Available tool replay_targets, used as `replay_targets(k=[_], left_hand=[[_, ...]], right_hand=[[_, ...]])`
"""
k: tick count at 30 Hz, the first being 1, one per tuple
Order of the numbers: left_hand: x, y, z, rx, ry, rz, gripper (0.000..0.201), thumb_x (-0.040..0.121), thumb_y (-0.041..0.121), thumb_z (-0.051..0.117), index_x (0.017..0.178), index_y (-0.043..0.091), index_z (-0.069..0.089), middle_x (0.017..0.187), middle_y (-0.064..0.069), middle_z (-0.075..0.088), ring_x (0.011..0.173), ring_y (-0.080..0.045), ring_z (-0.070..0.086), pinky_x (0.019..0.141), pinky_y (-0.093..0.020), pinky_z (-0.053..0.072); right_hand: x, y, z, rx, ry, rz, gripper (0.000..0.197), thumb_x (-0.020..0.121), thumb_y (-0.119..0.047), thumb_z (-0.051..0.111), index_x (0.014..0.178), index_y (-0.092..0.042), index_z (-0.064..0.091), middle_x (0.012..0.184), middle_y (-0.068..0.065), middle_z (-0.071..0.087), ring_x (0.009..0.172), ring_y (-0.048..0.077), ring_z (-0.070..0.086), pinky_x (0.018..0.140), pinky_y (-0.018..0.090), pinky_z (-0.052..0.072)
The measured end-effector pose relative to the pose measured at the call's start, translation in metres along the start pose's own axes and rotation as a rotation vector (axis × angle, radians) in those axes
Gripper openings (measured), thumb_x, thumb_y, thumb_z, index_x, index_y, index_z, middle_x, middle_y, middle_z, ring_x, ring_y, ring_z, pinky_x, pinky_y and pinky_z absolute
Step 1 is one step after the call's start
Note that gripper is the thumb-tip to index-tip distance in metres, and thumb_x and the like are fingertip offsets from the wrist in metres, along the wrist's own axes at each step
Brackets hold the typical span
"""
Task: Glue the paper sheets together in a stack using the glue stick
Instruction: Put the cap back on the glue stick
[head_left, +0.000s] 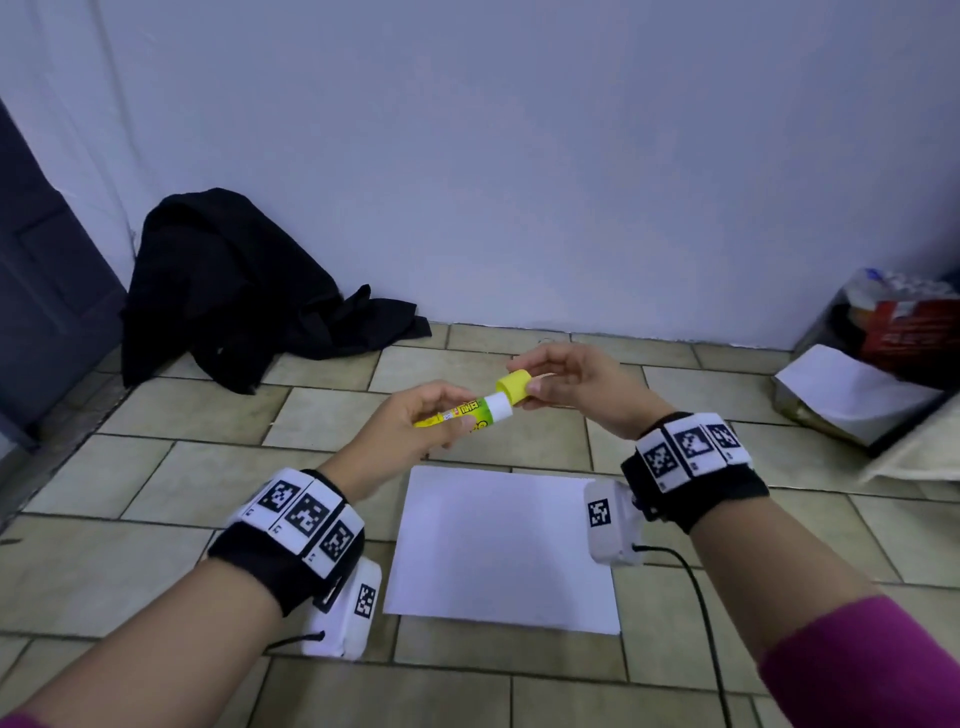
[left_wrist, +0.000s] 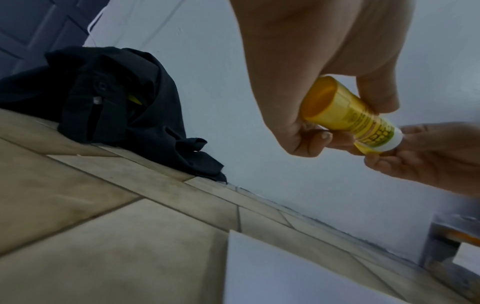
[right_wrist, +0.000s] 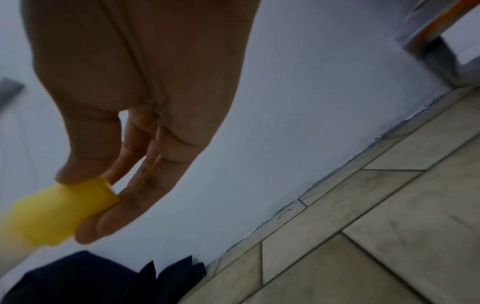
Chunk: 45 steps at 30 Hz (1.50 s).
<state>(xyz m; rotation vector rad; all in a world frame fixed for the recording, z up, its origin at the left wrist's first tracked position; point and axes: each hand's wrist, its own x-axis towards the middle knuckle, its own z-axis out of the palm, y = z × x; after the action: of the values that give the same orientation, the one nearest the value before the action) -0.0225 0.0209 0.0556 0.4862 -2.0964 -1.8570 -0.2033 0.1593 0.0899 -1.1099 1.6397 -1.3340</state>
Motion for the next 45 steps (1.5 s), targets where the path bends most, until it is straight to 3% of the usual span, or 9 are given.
replay_targets(k=[5,11,14,19,23,27,32,38,45], left_hand=[[-0.001,0.011,0.007,-0.011,-0.013,0.043,0.021,0.082,0.021,0.070,0.102,0.023,0.064,0.090,0.013,0.071,0.074,-0.009,0.056,0.071,-0.022,0.047],[-0.005,0.015,0.012,0.094,-0.036,0.119,0.024,0.084,0.002,0.069,0.098,0.021,0.066,0.085,0.012,0.070,0.079,-0.003,0.060,0.076,-0.014,0.048],[-0.007,0.019,0.012,0.114,-0.027,0.126,0.027,0.084,0.002,0.070,0.098,0.024,0.066,0.083,0.014,0.070,0.076,0.002,0.061,0.073,-0.011,0.046],[-0.009,0.031,0.011,0.211,-0.076,0.146,0.031,0.082,0.017,0.075,0.106,0.034,0.064,0.105,0.007,0.070,0.092,-0.004,0.064,0.086,-0.018,0.048],[-0.009,0.037,0.006,0.246,-0.099,0.148,0.033,0.073,0.036,0.069,0.105,0.038,0.065,0.107,-0.005,0.070,0.092,-0.018,0.064,0.086,-0.030,0.048],[-0.009,0.037,0.009,0.279,-0.081,0.199,0.031,0.072,0.035,0.069,0.103,0.038,0.066,0.101,0.003,0.070,0.092,-0.017,0.063,0.085,-0.029,0.048],[-0.012,0.039,0.011,0.329,-0.072,0.281,0.033,0.077,0.025,0.074,0.101,0.045,0.064,0.100,0.018,0.066,0.089,-0.010,0.060,0.079,-0.016,0.044],[-0.015,0.038,0.010,0.287,-0.070,0.255,0.033,0.073,0.030,0.072,0.105,0.037,0.067,0.101,0.004,0.071,0.090,-0.015,0.063,0.082,-0.022,0.047],[-0.020,0.037,0.011,0.294,-0.081,0.260,0.036,0.076,0.016,0.079,0.102,0.037,0.066,0.096,0.002,0.070,0.085,-0.014,0.063,0.079,-0.023,0.049]], right_hand=[[-0.025,-0.002,-0.001,0.078,0.075,-0.064,0.028,0.088,0.013,0.054,0.100,-0.009,0.065,0.092,0.005,0.070,0.081,0.017,0.069,0.085,0.026,0.056],[-0.035,-0.001,0.014,-0.010,0.130,-0.061,0.021,0.086,0.013,0.057,0.098,-0.004,0.063,0.069,-0.004,0.071,0.062,0.009,0.068,0.067,0.019,0.056],[-0.036,-0.002,0.023,-0.168,0.184,-0.067,0.011,0.096,-0.004,0.051,0.091,-0.003,0.061,0.058,0.001,0.059,0.046,0.009,0.056,0.053,0.021,0.048],[-0.035,-0.013,0.025,-0.343,0.209,-0.002,0.043,0.102,-0.029,0.039,0.062,-0.014,0.043,0.052,-0.004,0.040,0.042,0.012,0.039,0.048,0.026,0.033],[-0.038,-0.022,0.006,-0.240,0.034,-0.075,0.012,0.091,-0.014,0.061,0.103,-0.013,0.061,0.077,-0.003,0.062,0.054,0.008,0.058,0.055,0.021,0.046],[-0.040,-0.027,0.005,-0.391,0.044,-0.069,0.003,0.092,-0.011,0.060,0.090,-0.014,0.060,0.056,-0.006,0.060,0.049,0.011,0.051,0.060,0.026,0.042],[-0.044,-0.031,0.020,-0.441,0.152,0.023,0.055,0.102,-0.040,0.032,0.061,-0.013,0.057,0.052,-0.001,0.048,0.039,0.014,0.040,0.045,0.025,0.034],[-0.046,-0.026,0.006,-0.325,0.036,-0.082,0.014,0.089,-0.008,0.064,0.102,-0.006,0.063,0.064,-0.013,0.061,0.052,0.013,0.055,0.054,0.023,0.044],[-0.047,-0.030,0.025,-0.561,0.136,-0.004,0.051,0.100,-0.040,0.039,0.063,-0.012,0.059,0.050,-0.004,0.045,0.039,0.003,0.037,0.047,0.014,0.029]])
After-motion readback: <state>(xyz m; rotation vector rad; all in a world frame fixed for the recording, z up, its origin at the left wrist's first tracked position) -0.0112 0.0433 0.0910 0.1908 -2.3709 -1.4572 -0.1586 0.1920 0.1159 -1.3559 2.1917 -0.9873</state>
